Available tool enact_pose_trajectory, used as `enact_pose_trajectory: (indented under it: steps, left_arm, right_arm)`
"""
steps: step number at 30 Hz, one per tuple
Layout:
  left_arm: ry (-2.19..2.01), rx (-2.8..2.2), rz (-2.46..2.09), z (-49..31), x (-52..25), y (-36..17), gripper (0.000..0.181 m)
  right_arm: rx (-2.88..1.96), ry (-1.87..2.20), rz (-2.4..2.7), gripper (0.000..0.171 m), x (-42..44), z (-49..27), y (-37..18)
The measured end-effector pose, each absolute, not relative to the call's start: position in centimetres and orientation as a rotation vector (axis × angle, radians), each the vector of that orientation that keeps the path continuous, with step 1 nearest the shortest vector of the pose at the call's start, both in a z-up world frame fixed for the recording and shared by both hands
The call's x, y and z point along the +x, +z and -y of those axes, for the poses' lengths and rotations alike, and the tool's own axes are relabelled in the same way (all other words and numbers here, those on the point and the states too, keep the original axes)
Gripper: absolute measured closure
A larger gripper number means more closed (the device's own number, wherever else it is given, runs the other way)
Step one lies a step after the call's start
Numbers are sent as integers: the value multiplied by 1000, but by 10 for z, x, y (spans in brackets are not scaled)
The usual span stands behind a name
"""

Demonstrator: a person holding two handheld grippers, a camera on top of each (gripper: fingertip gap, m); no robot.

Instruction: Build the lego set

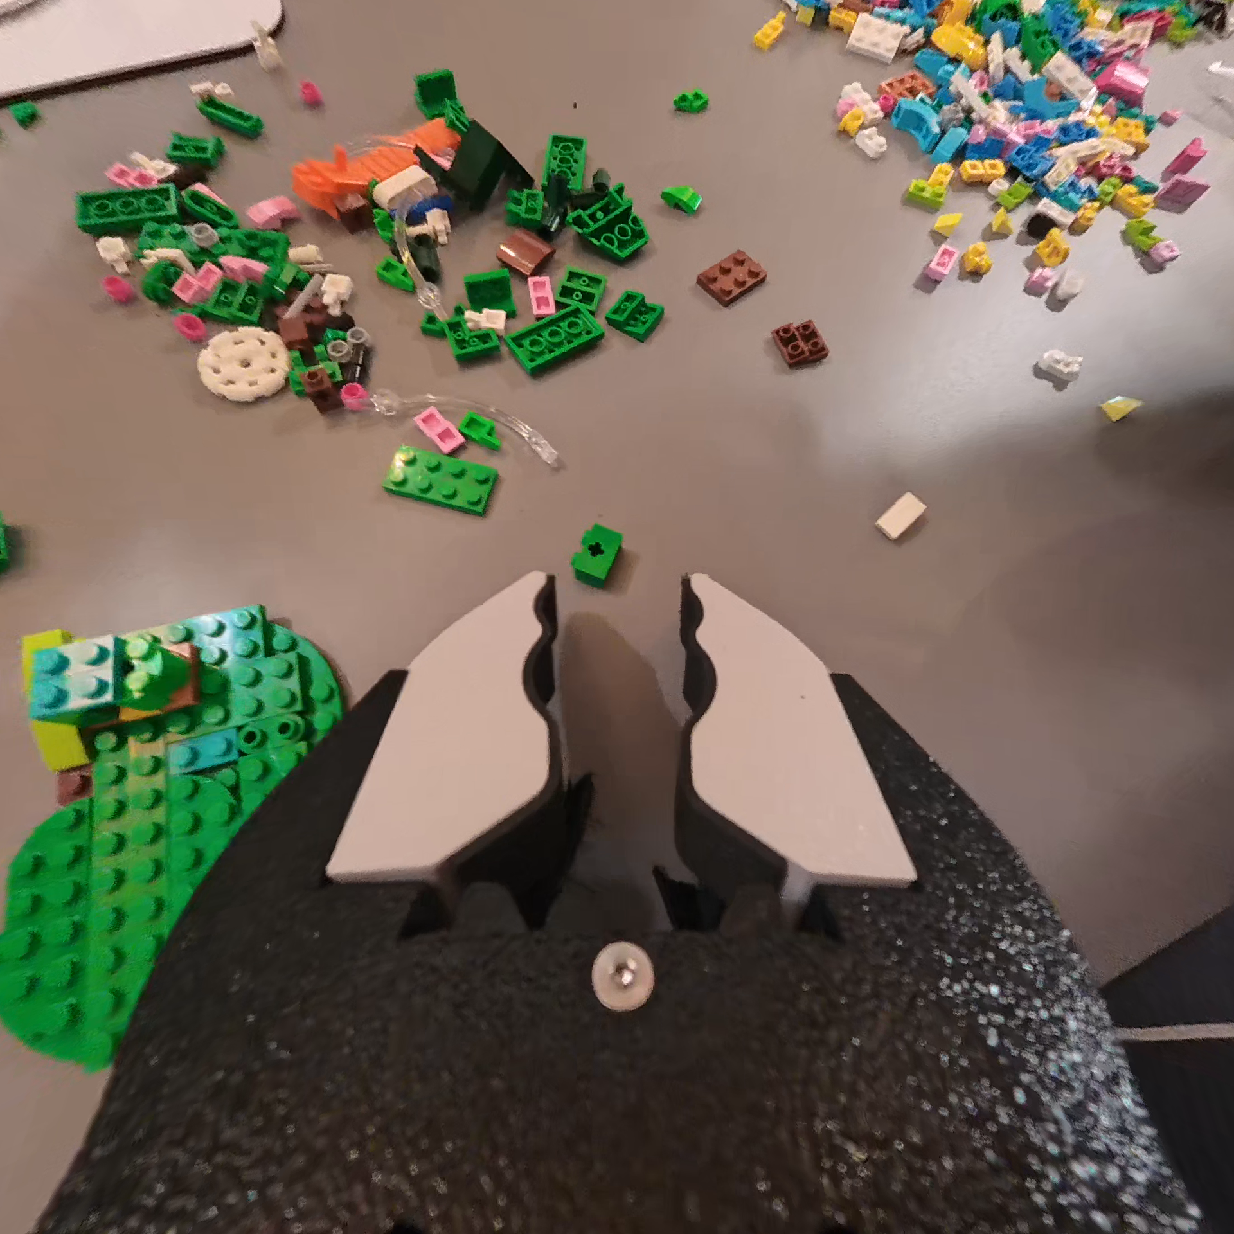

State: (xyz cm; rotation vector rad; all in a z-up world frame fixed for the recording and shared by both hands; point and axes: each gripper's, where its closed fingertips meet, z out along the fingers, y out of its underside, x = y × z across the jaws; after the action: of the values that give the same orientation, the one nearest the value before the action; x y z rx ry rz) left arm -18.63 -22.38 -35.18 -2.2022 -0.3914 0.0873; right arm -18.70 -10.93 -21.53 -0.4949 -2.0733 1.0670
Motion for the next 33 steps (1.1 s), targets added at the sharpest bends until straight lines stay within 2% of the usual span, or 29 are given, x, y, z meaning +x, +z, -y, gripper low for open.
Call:
enact_pose_trajectory:
  steps: [5, 19, 21, 22, 33]
  left_arm:
    - [103, -2284, 265, 216, -192, -360, 141]
    - [19, -2306, 127, 210, -195, -363, 156]
    - [7, -2289, 126, 209, -194, -363, 160]
    - [8, -2286, 122, 208, -194, -363, 169]
    - [57, -2290, 75, 208, -192, -363, 171]
  right_arm:
    - [-482, 1096, 2114, 160, -186, 114, -222]
    - [-490, 1121, 2151, 160, -184, 112, -227]
    - [-485, 1112, 2157, 160, -184, 112, -229]
    - [-484, 1106, 2162, 160, -184, 112, -229]
    - [-456, 1098, 2217, 160, -183, 123, -242]
